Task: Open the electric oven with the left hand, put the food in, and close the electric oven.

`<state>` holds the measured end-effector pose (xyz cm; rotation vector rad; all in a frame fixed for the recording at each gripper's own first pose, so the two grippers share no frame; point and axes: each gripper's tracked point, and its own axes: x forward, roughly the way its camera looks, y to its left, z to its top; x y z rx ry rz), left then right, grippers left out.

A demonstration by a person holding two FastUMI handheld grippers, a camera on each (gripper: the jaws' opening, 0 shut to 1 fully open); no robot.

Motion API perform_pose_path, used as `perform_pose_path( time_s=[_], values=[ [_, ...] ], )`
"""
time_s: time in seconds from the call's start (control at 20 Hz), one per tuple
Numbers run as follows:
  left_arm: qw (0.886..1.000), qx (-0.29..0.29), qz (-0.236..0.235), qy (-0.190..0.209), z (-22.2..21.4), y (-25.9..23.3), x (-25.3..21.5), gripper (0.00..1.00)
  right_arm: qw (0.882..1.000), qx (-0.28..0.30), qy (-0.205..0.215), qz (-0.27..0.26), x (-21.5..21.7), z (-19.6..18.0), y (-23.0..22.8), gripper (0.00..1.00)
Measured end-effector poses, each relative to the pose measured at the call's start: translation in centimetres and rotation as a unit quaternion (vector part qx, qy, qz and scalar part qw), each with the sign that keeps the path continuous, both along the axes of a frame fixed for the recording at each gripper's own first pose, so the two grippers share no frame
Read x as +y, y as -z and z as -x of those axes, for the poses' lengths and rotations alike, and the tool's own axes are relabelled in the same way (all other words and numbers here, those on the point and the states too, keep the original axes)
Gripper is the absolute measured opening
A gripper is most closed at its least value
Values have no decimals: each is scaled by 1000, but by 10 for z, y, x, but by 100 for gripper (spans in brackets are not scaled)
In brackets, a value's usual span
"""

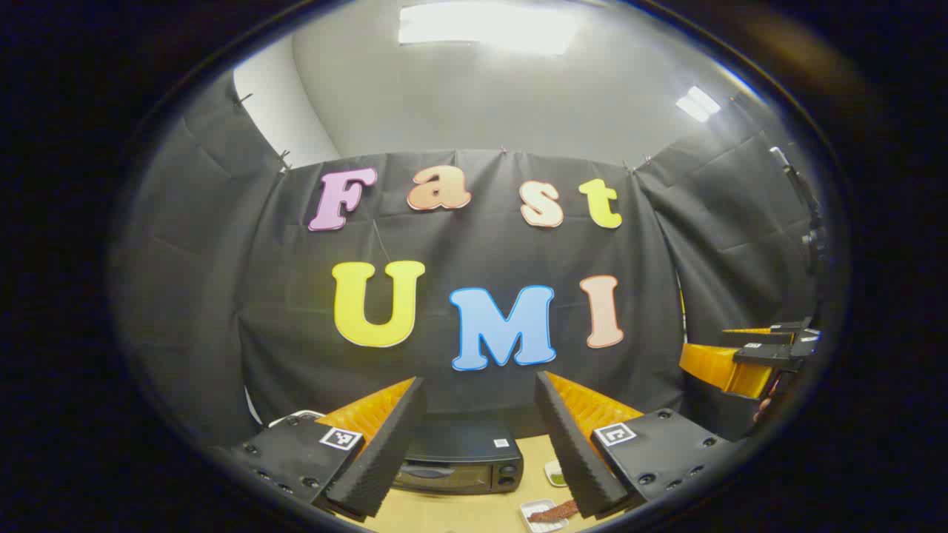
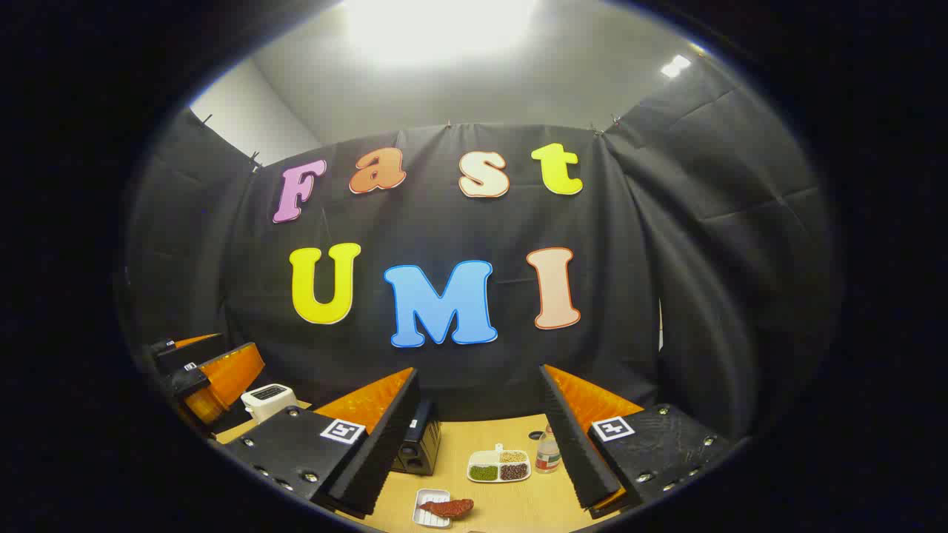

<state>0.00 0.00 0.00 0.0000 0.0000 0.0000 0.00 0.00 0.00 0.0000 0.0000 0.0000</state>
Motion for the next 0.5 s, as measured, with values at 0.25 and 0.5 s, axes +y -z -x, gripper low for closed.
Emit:
perform_pose_path(
  time_s=[0.25, 0.5],
  values=[
    [1000, 13, 0, -12, -15, 6, 6, 99, 1000, -1, -13, 18, 0, -15, 5, 96],
    [999, 12, -10, -33, -12, 8, 24, 100, 1000, 0, -24, -11, 4, -23, 10, 96]
  ],
)
